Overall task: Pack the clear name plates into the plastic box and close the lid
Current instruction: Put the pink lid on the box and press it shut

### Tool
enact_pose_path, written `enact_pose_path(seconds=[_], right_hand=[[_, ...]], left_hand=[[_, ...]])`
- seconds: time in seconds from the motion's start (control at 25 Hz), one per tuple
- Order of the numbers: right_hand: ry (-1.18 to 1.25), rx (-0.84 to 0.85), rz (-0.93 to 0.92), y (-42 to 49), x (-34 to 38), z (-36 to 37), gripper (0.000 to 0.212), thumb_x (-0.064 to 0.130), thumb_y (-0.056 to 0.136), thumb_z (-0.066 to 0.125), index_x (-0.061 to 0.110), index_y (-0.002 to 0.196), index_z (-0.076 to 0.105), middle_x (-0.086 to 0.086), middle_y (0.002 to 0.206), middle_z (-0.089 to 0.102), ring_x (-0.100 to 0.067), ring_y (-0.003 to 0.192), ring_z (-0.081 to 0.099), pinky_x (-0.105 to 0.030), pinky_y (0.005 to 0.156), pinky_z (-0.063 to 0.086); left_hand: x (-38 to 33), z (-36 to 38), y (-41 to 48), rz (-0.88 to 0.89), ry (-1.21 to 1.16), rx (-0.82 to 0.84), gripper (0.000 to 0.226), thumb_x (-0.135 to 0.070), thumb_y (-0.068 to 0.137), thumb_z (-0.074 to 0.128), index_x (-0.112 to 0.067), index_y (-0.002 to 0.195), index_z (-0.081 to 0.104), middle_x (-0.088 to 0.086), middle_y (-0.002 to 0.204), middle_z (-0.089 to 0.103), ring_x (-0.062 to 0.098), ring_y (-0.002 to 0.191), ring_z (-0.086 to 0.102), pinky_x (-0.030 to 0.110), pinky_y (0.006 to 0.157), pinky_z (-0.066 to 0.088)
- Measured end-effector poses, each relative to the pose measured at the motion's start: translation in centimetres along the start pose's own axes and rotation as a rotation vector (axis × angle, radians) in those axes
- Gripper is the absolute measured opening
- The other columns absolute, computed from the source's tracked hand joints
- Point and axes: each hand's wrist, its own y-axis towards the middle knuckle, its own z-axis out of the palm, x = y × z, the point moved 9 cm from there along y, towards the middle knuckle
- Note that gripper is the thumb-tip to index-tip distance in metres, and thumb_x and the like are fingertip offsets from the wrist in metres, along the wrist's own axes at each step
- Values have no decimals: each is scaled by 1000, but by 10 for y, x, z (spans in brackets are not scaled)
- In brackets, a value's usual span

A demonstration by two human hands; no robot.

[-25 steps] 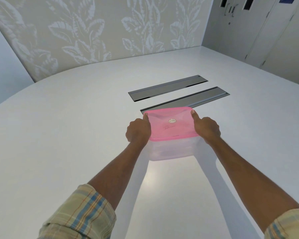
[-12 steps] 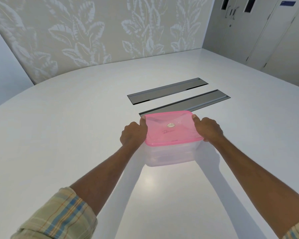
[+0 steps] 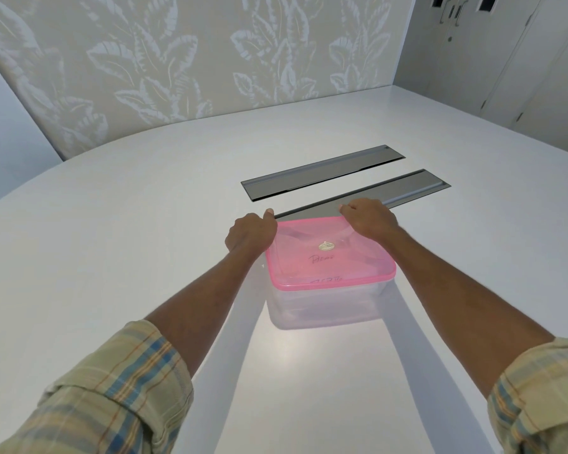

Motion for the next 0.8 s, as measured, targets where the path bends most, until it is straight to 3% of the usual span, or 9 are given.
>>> enact_pose_path(seconds=[0.16, 0.24, 0.36, 0.48, 0.6, 0.72, 0.8], right_hand=[[-39, 142, -13, 4, 1, 12, 32, 34, 94, 34, 16, 74, 51, -9, 88, 61, -35, 89, 58, -39, 72, 45], [96, 133, -4, 10, -1, 13, 23, 17, 100, 37, 12, 87, 54, -15, 99, 64, -35, 97, 61, -38, 76, 45], [127, 136, -9, 13, -2, 16, 19, 5, 103, 38, 14, 88, 46, -13, 92, 61, -31, 92, 59, -35, 72, 38], [183, 143, -17, 22, -3, 21, 20, 10, 105, 37, 12, 88, 48, -9, 85, 55, -28, 85, 52, -36, 75, 42], [55, 165, -1, 18, -1, 16, 33, 29, 106, 39, 8, 99, 65, -14, 98, 62, -30, 94, 57, -40, 89, 50], [-121, 121, -113, 17, 7, 11, 46, 41, 107, 36, 20, 70, 53, -10, 90, 60, -31, 91, 58, -41, 84, 50], [-196, -22, -128, 4, 11, -5, 60, 59, 104, 32, 19, 64, 53, -5, 83, 63, -31, 86, 61, -40, 78, 50]], left_hand=[[-23, 4, 9, 82, 89, 18, 72, -66, 99, 28, -12, 119, 71, 11, 116, 71, 33, 98, 61, 38, 79, 40], [-28, 8, 10, 93, 114, 15, 71, -63, 102, 26, -11, 121, 70, 13, 120, 70, 35, 107, 64, 38, 80, 39], [-26, 12, 14, 89, 81, 28, 62, -49, 106, 27, -7, 123, 68, 17, 126, 68, 38, 116, 62, 39, 83, 38], [-29, 14, 19, 112, 53, 49, 56, -43, 107, 27, -7, 120, 69, 19, 124, 68, 37, 105, 60, 38, 82, 39], [-28, 13, 16, 102, 35, 52, 56, -44, 106, 29, -8, 117, 70, 19, 122, 68, 33, 92, 50, 38, 81, 38], [-28, 6, 9, 95, 33, -12, 61, -52, 105, 30, -9, 115, 71, 16, 119, 70, 36, 95, 57, 38, 80, 38], [-34, -9, -4, 133, 53, -95, 67, -62, 104, 29, -11, 113, 71, 14, 114, 71, 38, 102, 64, 38, 77, 39]])
